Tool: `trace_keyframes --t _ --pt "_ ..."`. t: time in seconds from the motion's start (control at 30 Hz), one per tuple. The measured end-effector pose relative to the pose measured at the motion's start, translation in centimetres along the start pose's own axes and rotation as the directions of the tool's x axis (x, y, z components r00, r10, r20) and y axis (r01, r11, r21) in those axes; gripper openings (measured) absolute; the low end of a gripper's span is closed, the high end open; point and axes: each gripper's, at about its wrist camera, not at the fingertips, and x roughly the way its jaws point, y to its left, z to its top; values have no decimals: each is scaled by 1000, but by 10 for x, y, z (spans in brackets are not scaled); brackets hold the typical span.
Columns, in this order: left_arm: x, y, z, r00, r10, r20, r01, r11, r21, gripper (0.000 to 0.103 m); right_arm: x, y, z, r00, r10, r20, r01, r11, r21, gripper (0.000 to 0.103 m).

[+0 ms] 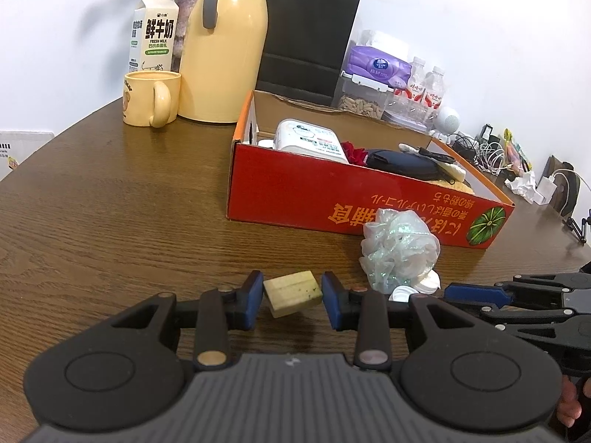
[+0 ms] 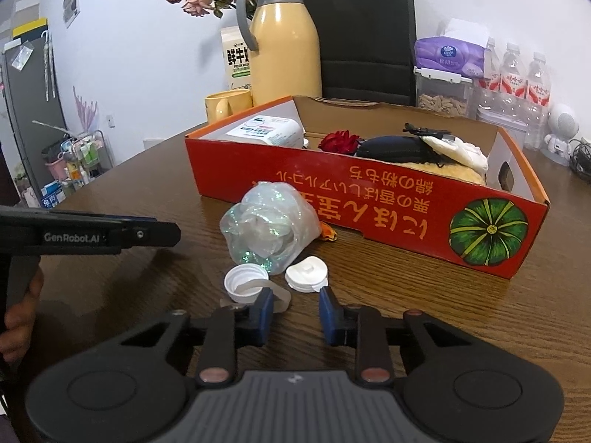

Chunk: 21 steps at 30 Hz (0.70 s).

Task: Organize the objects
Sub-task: 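Grasp the yellow soap bar with the left gripper while the right grasps a white cap, then carry the yellow soap bar and white cap over the box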

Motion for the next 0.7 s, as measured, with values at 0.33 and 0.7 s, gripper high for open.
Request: trace_keyframes --t 0.33,0.7 --pt "0 -1 -1 1000 -3 9 3 1000 3 36 -5 5 -2 999 13 31 -12 1000 -18 2" --pt "-14 -15 10 998 6 65 -10 999 48 36 -34 6 4 987 -26 156 32 999 -36 2"
